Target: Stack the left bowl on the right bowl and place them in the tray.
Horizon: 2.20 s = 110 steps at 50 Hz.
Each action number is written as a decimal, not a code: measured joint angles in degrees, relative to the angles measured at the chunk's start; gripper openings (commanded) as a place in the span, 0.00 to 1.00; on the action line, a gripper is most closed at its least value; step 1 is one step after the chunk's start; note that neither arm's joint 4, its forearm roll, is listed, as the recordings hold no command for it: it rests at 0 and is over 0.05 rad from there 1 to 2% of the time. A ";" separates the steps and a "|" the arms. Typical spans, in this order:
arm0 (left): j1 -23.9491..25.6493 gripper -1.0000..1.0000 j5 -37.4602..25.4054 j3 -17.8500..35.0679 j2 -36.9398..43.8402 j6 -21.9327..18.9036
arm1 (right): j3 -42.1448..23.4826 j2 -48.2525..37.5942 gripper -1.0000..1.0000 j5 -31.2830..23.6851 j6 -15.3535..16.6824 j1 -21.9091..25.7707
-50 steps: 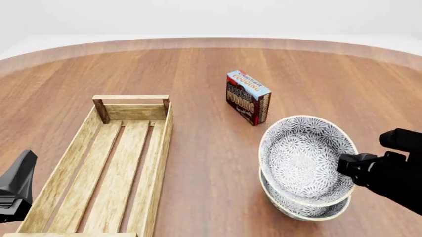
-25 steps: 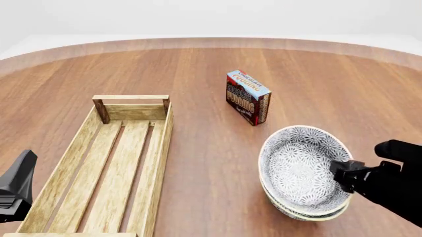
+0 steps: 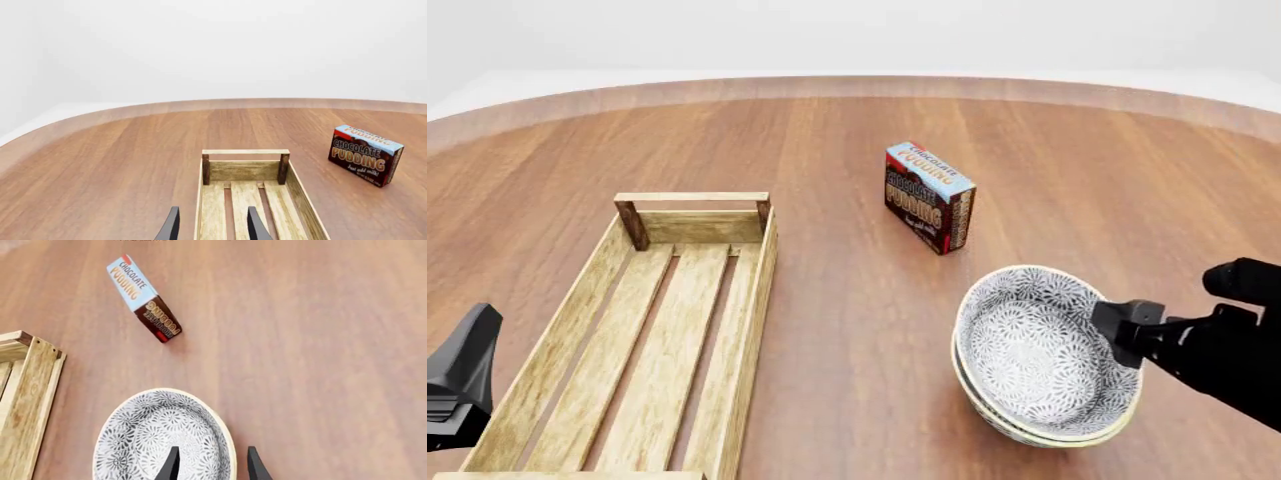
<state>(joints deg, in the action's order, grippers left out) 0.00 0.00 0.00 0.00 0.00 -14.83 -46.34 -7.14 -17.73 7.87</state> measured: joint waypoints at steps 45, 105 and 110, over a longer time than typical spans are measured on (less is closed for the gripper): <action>0.00 1.00 0.00 0.00 0.00 0.00 | -2.89 -14.14 1.00 -0.87 14.90 -3.44; 0.00 1.00 0.00 0.00 0.00 0.00 | -5.78 -5.07 0.00 -6.33 11.03 -1.18; 0.00 1.00 0.00 0.00 0.00 0.00 | -9.51 -1.98 0.00 -9.78 10.11 -1.58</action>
<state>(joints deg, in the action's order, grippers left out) 0.00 0.00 0.00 0.00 0.00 -24.35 -48.32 -16.91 -7.62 6.29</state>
